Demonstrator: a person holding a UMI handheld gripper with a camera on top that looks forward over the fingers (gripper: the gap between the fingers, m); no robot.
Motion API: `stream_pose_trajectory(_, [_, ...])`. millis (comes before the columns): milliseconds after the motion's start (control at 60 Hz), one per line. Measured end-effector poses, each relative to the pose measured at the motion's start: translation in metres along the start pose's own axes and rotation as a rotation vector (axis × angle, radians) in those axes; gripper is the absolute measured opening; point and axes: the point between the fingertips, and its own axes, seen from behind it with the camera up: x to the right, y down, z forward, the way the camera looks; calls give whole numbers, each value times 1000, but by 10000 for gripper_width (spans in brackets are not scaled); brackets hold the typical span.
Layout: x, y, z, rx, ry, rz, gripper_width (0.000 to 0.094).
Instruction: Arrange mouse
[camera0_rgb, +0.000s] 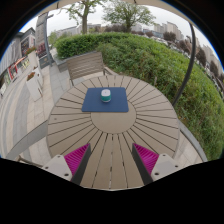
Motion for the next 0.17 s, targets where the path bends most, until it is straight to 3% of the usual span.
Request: stream_pose_trajectory(167, [15,6,6,15,58,-47,854])
